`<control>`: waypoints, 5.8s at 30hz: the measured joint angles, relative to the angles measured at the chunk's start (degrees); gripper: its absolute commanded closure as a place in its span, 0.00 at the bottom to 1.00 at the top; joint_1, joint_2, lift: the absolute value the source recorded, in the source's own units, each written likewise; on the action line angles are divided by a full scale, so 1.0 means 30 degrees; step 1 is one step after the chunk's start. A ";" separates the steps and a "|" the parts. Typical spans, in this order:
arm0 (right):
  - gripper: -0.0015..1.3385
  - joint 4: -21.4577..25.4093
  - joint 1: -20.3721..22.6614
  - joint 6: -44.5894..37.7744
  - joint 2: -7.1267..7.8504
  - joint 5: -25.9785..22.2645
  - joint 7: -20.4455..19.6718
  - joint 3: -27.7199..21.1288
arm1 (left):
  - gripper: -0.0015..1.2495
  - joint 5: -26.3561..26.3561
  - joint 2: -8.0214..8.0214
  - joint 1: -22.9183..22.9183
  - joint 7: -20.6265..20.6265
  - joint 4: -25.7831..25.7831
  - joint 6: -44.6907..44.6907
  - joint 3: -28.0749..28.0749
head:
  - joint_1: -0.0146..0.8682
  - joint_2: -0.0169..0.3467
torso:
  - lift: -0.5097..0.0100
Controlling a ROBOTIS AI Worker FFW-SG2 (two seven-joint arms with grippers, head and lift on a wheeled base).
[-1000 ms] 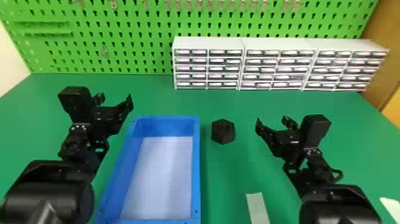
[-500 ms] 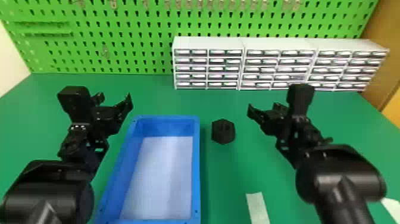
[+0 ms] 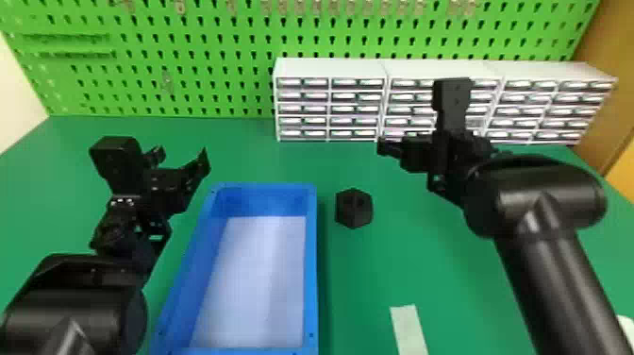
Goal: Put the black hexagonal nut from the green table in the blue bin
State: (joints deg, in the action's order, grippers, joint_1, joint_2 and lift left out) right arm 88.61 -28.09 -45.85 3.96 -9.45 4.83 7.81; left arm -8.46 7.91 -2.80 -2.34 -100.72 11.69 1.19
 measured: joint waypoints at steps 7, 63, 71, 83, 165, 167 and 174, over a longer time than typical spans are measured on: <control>0.30 -0.1832 -0.2249 -0.1707 -0.0019 0.0052 0.0021 0.0701 | 0.37 -0.0014 0.0000 -0.0004 -0.0070 0.0000 0.0000 -0.0034 | 0.79 0.19 | 0.79; 0.30 -1.5869 -0.8733 -0.0826 -0.1318 -0.0457 0.0789 0.4679 | 0.37 0.0057 0.0000 -0.0558 -0.0421 -0.0003 0.0011 -0.0379 | 0.79 0.19 | 0.79; 0.30 -1.6068 -0.8286 0.0546 -0.1318 -0.1102 0.0781 0.5451 | 0.37 0.0065 0.0000 -0.0601 -0.0448 -0.0026 0.0001 -0.0374 | 0.79 0.19 | 0.79; 0.30 -1.7098 -0.7898 0.2050 -0.1318 -0.1471 0.0627 0.6059 | 0.37 0.0066 0.0000 -0.0687 -0.0481 -0.0087 0.0000 -0.0368 | 0.79 0.19 | 0.79; 0.80 -1.8518 -0.7632 0.2362 -0.1317 -0.1612 -0.1135 0.6686 | 0.37 0.0359 0.0000 -0.0690 -0.0537 -0.0166 0.0018 -0.0314 | 0.79 0.19 | 0.79; 0.80 -1.8264 -0.7636 0.2119 -0.1315 -0.1588 -0.1141 0.6646 | 0.37 0.0359 0.0000 -0.0678 -0.0537 -0.0166 0.0019 -0.0310 | 0.79 0.19 | 0.79; 0.80 -1.6530 -0.7535 0.0580 -0.1318 -0.0824 -0.1115 0.5806 | 0.37 0.0359 0.0000 -0.0604 -0.0560 -0.0178 0.0019 -0.0267 | 0.79 0.19 | 0.79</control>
State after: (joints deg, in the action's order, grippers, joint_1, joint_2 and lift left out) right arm 39.02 -50.69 -44.11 0.00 -11.92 1.49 25.23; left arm -7.38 7.91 -4.62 -4.02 -101.26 11.74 0.39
